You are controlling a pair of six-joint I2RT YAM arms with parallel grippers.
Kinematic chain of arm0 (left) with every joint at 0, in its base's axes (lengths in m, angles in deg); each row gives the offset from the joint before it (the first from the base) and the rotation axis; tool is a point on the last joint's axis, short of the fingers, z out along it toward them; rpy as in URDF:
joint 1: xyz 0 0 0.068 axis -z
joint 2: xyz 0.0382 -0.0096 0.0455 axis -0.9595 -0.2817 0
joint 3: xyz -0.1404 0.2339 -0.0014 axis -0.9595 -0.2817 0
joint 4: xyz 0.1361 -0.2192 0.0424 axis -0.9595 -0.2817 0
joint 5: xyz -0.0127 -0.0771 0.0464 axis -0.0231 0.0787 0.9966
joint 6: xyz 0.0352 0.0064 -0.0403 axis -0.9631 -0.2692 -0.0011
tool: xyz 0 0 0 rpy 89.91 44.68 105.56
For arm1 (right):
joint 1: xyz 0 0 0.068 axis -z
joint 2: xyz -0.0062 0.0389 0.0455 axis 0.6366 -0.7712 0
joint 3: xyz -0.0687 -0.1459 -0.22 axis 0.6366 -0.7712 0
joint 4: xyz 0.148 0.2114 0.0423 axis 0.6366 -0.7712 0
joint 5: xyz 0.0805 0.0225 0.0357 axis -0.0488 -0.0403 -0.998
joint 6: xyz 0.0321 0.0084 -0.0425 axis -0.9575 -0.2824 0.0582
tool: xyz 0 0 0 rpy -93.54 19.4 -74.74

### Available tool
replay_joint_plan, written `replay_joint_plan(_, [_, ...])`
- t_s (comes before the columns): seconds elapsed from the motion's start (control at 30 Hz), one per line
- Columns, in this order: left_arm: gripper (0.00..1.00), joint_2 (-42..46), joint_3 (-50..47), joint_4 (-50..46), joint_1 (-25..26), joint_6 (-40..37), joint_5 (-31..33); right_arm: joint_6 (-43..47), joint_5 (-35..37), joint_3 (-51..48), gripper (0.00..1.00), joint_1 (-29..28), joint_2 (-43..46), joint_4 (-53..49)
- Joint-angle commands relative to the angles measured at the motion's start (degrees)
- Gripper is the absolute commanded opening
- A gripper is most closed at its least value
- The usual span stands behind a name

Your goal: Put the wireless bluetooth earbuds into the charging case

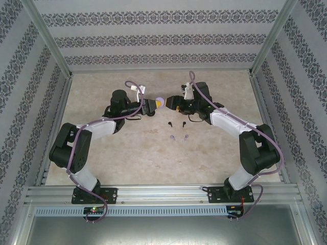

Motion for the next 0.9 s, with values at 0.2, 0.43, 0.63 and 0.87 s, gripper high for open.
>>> replay_joint_plan(0.2, [0.00,1.03,2.13,-5.79,0.27,-4.06,-4.02,1.85,-3.13,-0.71,0.61,-1.14,4.25,5.21])
replay_joint_plan(0.43, [0.00,0.39,2.26,-6.39,0.34,-4.61,-4.02,2.02,-2.09,-2.07,0.59,-1.51,8.47,4.42])
replay_joint_plan(0.63, [0.00,-0.41,2.46,-5.44,0.27,-3.83,-4.37,2.11,-1.87,-1.65,0.59,-2.19,8.87,4.00])
replay_joint_plan(0.87, [0.00,0.33,2.74,-5.34,0.33,-3.43,-4.62,2.22,-1.39,0.17,0.57,-3.88,4.81,3.89])
